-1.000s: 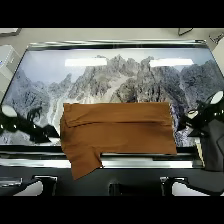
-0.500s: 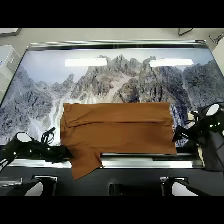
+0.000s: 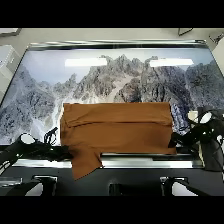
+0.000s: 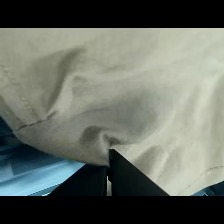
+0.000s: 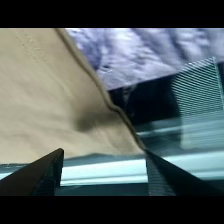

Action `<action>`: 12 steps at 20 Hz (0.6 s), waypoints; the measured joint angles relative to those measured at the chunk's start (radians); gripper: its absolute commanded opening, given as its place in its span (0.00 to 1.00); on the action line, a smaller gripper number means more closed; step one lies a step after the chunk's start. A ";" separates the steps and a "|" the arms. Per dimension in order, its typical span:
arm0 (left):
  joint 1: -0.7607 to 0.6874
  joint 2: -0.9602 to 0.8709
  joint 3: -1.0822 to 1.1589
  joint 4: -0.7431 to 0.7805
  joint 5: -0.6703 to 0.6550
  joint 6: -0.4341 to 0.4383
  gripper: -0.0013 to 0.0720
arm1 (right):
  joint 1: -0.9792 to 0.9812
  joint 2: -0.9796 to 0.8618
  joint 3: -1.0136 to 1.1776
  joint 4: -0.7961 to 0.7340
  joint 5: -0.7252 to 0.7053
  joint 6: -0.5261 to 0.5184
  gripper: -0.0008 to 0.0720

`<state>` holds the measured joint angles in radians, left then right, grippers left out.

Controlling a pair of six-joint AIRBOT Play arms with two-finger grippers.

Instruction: Fold the clothes and pants, and hang the long-sleeved shirts on hangers.

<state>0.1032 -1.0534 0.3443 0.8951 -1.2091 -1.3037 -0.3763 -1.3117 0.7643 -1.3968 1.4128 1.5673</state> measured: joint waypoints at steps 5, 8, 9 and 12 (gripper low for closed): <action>-0.002 0.000 0.026 0.000 -0.009 0.005 0.06 | 0.000 0.002 -0.048 0.040 -0.058 -0.023 0.06; 0.000 0.000 0.062 0.013 -0.024 0.006 0.06 | 0.000 0.002 -0.049 0.063 -0.073 -0.042 0.06; 0.004 0.000 0.084 0.023 -0.035 0.006 0.06 | 0.000 0.003 -0.040 0.067 -0.080 -0.051 0.06; 0.023 0.000 0.193 0.053 -0.090 0.006 0.06 | 0.000 0.018 0.043 0.071 -0.061 -0.075 0.06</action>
<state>0.1261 -1.0534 0.5369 0.9482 -1.2991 -1.2980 -0.3767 -1.2942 0.8070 -1.3262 1.3518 1.4921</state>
